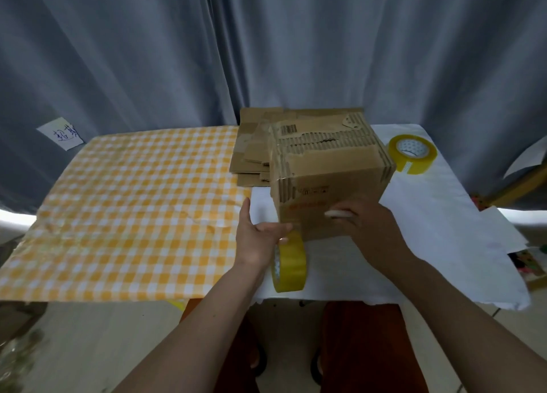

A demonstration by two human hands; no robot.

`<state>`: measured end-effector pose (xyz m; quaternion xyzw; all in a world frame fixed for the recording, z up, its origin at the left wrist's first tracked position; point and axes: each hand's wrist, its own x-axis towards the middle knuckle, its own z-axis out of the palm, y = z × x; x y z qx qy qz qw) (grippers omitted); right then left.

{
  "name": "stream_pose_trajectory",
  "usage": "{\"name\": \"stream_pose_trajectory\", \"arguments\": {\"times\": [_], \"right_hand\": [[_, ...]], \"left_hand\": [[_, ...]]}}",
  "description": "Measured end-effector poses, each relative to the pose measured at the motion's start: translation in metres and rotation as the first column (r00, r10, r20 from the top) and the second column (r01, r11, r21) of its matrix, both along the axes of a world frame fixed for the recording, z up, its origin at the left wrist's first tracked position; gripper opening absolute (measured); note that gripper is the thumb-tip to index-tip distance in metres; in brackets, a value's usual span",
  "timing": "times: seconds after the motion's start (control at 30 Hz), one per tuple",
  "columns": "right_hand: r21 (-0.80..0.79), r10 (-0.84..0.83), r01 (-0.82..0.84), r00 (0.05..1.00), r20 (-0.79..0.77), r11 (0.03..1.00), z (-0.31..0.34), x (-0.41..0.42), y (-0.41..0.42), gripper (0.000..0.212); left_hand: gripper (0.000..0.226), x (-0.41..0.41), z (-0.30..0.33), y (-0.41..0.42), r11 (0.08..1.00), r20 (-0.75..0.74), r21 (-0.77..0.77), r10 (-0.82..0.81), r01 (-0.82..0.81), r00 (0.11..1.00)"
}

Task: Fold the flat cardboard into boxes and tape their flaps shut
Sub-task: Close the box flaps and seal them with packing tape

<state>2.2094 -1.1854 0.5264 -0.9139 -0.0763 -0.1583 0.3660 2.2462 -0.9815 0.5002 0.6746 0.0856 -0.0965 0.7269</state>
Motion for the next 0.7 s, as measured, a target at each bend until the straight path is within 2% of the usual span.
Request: {"name": "stream_pose_trajectory", "arguments": {"times": [0.07,0.13,0.17,0.27,0.33,0.4,0.47,0.5,0.53,0.6,0.63,0.7], "right_hand": [[0.092,-0.119,0.141,0.970,-0.211,0.986,-0.026,-0.004,-0.017,0.016],[0.046,-0.241,0.286,0.876,-0.418,0.957,-0.059,-0.004,-0.031,0.020],[0.018,-0.284,0.330,0.837,-0.469,0.944,-0.072,-0.004,-0.036,0.020],[0.017,-0.352,0.421,0.779,-0.519,0.907,-0.102,0.000,-0.041,0.017],[-0.031,-0.374,0.424,0.760,-0.531,0.905,-0.110,0.002,-0.044,0.011],[-0.173,-0.410,0.378,0.751,-0.518,0.910,-0.109,0.001,-0.046,0.014],[-0.307,-0.426,0.315,0.796,-0.429,0.898,-0.096,-0.001,-0.041,0.027],[-0.269,-0.392,0.310,0.849,-0.353,0.912,-0.084,-0.002,-0.034,0.027],[-0.158,-0.338,0.305,0.898,-0.281,0.939,-0.068,-0.004,-0.023,0.022],[0.178,-0.185,0.220,0.963,-0.195,0.959,-0.027,-0.009,0.006,0.016],[0.310,-0.091,0.145,0.979,-0.183,0.940,-0.009,-0.012,0.020,0.020],[0.449,0.081,0.030,0.971,-0.226,0.893,0.016,-0.017,0.042,0.030]], "left_hand": [[0.109,-0.001,-0.003,0.002,1.000,0.031,0.001,-0.004,0.004,1.000],[0.108,-0.002,-0.002,0.004,1.000,0.069,0.006,-0.012,0.011,0.998],[0.106,-0.003,-0.002,0.005,1.000,0.088,0.006,-0.014,0.013,0.996],[0.103,-0.008,0.003,0.006,0.999,0.118,0.002,-0.037,0.037,0.992],[0.102,-0.013,0.006,0.008,0.999,0.136,-0.018,-0.043,0.046,0.990],[0.101,-0.017,0.011,0.010,0.997,0.154,-0.056,-0.041,0.050,0.987],[0.100,-0.021,0.017,0.011,0.995,0.176,-0.082,-0.048,0.064,0.983],[0.100,-0.024,0.020,0.011,0.993,0.193,-0.092,-0.052,0.071,0.980],[0.099,-0.026,0.022,0.011,0.992,0.212,-0.101,-0.054,0.077,0.976],[0.097,-0.030,0.027,0.010,0.990,0.253,-0.111,-0.061,0.092,0.965],[0.097,-0.033,0.029,0.009,0.990,0.274,-0.105,-0.066,0.098,0.960],[0.096,-0.038,0.033,0.008,0.992,0.307,-0.074,-0.075,0.103,0.949]]}}
